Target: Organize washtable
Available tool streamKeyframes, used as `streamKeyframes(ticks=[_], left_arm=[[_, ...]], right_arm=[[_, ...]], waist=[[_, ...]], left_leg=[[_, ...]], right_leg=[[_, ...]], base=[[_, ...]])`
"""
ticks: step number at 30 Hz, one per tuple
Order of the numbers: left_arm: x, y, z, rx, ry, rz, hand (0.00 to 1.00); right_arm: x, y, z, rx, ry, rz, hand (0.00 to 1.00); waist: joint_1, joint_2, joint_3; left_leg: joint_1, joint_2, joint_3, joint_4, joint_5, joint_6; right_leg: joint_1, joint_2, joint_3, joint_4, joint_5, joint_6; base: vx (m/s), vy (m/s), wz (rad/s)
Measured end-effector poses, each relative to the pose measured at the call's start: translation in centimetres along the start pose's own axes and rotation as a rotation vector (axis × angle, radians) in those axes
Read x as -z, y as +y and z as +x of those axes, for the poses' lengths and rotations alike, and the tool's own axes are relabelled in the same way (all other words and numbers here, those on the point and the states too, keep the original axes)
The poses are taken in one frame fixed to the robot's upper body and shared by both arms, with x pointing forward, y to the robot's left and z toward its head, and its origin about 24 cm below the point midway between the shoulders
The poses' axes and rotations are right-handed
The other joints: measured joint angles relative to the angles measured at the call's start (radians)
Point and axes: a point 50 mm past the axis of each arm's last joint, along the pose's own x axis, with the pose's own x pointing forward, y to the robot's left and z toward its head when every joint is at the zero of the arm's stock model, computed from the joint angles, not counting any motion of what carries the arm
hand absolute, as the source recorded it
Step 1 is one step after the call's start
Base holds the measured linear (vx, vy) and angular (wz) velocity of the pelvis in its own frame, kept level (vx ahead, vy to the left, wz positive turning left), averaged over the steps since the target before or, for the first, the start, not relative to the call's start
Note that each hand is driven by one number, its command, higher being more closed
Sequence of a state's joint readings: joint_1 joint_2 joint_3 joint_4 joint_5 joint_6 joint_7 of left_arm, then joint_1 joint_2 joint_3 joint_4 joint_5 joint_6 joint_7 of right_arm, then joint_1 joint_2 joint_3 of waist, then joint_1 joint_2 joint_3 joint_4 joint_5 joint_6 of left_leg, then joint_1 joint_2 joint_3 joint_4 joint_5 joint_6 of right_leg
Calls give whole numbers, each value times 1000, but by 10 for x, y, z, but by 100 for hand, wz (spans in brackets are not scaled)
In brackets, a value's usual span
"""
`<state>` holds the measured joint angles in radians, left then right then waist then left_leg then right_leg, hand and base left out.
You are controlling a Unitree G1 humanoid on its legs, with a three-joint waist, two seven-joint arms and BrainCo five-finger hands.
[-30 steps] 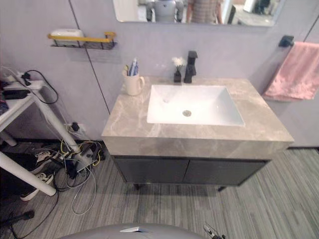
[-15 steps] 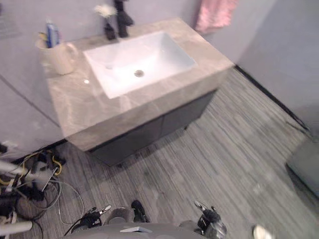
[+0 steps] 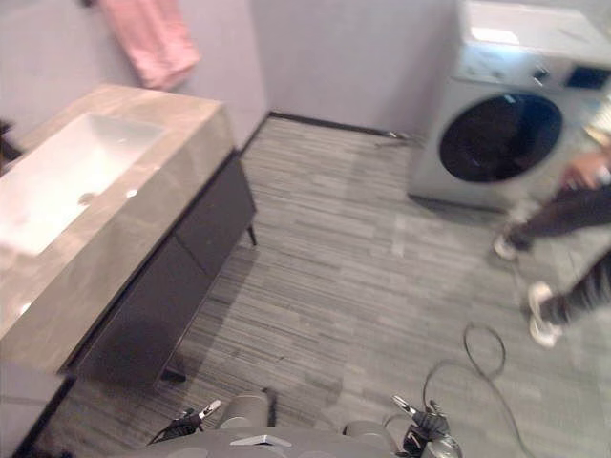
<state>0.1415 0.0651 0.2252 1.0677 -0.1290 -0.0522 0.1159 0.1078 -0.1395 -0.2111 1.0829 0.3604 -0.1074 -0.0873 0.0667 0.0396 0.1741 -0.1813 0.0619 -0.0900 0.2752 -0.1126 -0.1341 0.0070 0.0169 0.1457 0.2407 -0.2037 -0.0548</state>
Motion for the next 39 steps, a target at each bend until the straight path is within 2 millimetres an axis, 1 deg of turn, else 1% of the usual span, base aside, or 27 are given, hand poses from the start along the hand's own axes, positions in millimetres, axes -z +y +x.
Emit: streamKeyframes(ticks=[1, 3, 4, 5, 6, 9, 10, 11, 12, 13, 14, 15, 17, 18, 21, 23, 25, 27, 28, 29, 30, 31, 32, 33, 35, 37, 39], left_arm=[[8, 1, -2, -11, 23, -53, 0], [24, 1, -5, -21, 75, -106, 0], [27, 7, -6, -34, 81, -114, 0], [30, 12, -7, -47, 88, -121, 0], [37, 15, -10, -61, 107, -130, 0], [45, 20, -13, -65, 117, -140, 0], [40, 19, -12, -59, 102, -136, 0], [37, 19, -11, -57, 93, -135, 0], [32, 21, -9, -51, 79, -113, 0], [28, 22, -8, -30, 67, -53, 0], [25, 21, -7, -18, 63, -23, 0], [19, 17, -5, 7, 49, 23, 0], [15, 17, -3, 13, 37, 20, 0], [15, 16, -3, 20, 39, 8, 0], [22, 16, -4, 23, 75, -25, 0], [26, 18, -5, 15, 92, -68, 0], [29, 18, -6, -7, 101, -139, 0], [37, 12, -8, -14, 123, -229, 0], [32, 6, -7, 0, 113, -271, 0], [34, 4, -7, 0, 118, -297, 0], [28, 0, -6, 2, 100, -340, 0], [21, -1, -5, 4, 70, -365, 0], [17, -4, -5, 10, 54, -372, 0], [10, -4, -4, 20, 17, -367, 0], [-3, -3, -3, 38, -38, -324, 0], [-22, -11, -3, 97, -117, -241, 0], [-31, -13, -4, 113, -172, -215, 0]], right_arm=[[2, -1, 0, 7, 17, -4, 0], [4, 0, 0, 8, 23, 13, 0], [7, 2, -1, 6, 38, 31, 0], [11, 2, -2, 10, 51, 43, 0], [16, 1, -3, 17, 68, 59, 0], [29, 1, -8, 10, 94, 80, 0], [32, 4, -9, -4, 103, 93, 0], [33, 6, -9, -14, 105, 96, 0], [30, 11, -9, -34, 92, 105, 0], [26, 17, -9, -57, 71, 114, 0], [23, 19, -8, -65, 60, 118, 0], [18, 20, -7, -75, 40, 119, 0], [18, 21, -7, -85, 38, 120, 0], [16, 20, -7, -86, 32, 123, 0], [15, 15, -6, -62, 28, 155, 0], [25, 4, -8, -19, 62, 188, 0], [39, -1, -12, -1, 117, 196, 0], [40, -6, -12, 13, 121, 204, 0], [37, -8, -12, 16, 109, 203, 0], [36, -9, -11, 19, 105, 206, 0], [33, -9, -10, 19, 94, 199, 0], [32, -10, -11, 28, 91, 184, 0], [29, -10, -10, 29, 80, 175, 0], [28, -9, -11, 23, 67, 161, 0], [21, 2, -8, -12, 50, 135, 0], [3, 20, -3, -69, 1, 116, 0], [-9, 34, -1, -114, -36, 95, 0]], waist=[[9, 7, -3], [12, 22, -26], [16, 4, -27], [18, -12, -34], [25, -28, -60], [18, -42, -144], [23, -45, -146], [24, -50, -143], [9, -63, -132], [-18, -68, -117], [-33, -67, -107], [-44, -53, -86], [-35, -64, -77], [-26, -61, -75], [-34, -53, -70], [-45, -52, -68], [-53, -52, -62], [-68, -22, -56], [-74, -6, -58], [-75, 0, -59], [-71, 6, -58], [-64, 9, -58], [-58, 7, -54], [-51, 10, -54], [-45, -15, -44], [-22, -31, -41], [-5, -28, -40]], left_leg=[[23, -11, -24, -2, 8, -1], [27, -10, -22, 29, -74, 26], [24, -21, -3, 84, -115, 49], [23, -34, 9, 112, -129, 69], [15, -26, 61, 174, -175, 85], [36, -30, 137, 116, -183, 113], [71, -30, 185, 76, -178, 119], [86, -30, 207, 65, -178, 119], [124, -36, 240, 53, -183, 127], [164, -37, 247, 49, -185, 131], [188, -32, 245, 43, -188, 136], [246, -8, 258, 20, -190, 139], [330, 7, 304, -37, -189, 136], [382, 21, 344, -78, -188, 134], [442, 56, 400, -132, -184, 127], [480, 58, 412, -165, -175, 112], [525, 66, 410, -159, -168, 84], [535, 126, 404, -83, -109, -12], [506, 160, 384, 19, -85, -13], [482, 178, 372, 85, -67, -10], [417, 212, 333, 259, 12, 39], [314, 250, 273, 467, 137, 85], [264, 259, 247, 575, 129, 96], [173, 240, 192, 741, 62, 78], [43, 162, 151, 846, -24, 40], [-128, 69, 176, 752, -122, 63], [-224, 25, 196, 510, -138, 79]], right_leg=[[-8, 20, 76, -15, 1, -1], [-31, 72, 154, 31, -10, -2], [-61, 86, 172, 160, -14, 10], [-60, 80, 181, 166, -43, 5], [-57, 80, 234, 155, -83, 30], [-98, 86, 326, 158, -84, 32], [-131, 91, 312, 240, -89, 48], [-155, 95, 292, 297, -93, 93], [-219, 91, 235, 440, -91, 219], [-268, 84, 164, 557, -45, 289], [-286, 80, 130, 604, -7, 299], [-305, 69, 49, 685, 30, 293], [-355, -6, -93, 752, -24, 208], [-390, -56, -183, 734, -58, 150], [-443, -121, -322, 525, -68, 109], [-443, -171, -376, 283, 39, 77], [-432, -176, -378, 281, 117, 16], [-431, -153, -410, 387, 49, -52], [-423, -129, -421, 419, -2, -70], [-412, -114, -425, 421, -32, -80], [-379, -77, -424, 414, -84, -103], [-329, -29, -408, 377, -104, -128], [-300, 2, -390, 351, -109, -136], [-232, 45, -357, 298, -113, -155], [-127, 83, -292, 210, -115, -173], [-9, 104, -193, 94, -99, -166], [69, 105, -122, 18, -99, -165]], base=[[84, 109, -168], [250, 57, -159], [279, 64, -143], [241, 48, -142], [215, 74, -133], [262, 87, -116], [251, 53, -98], [208, 25, -96], [151, -2, -68], [125, 2, -53], [107, -11, -25], [96, -15, -36], [48, -32, -59], [-45, -34, -64], [-157, -12, -59], [43, -83, -17], [350, -314, -14], [409, -457, -25], [366, -438, -27], [335, -454, -45], [231, -435, -60], [216, -425, -70], [305, -373, -93], [425, -327, -104], [452, -274, -110], [231, -122, -116], [-246, 25, -103]])
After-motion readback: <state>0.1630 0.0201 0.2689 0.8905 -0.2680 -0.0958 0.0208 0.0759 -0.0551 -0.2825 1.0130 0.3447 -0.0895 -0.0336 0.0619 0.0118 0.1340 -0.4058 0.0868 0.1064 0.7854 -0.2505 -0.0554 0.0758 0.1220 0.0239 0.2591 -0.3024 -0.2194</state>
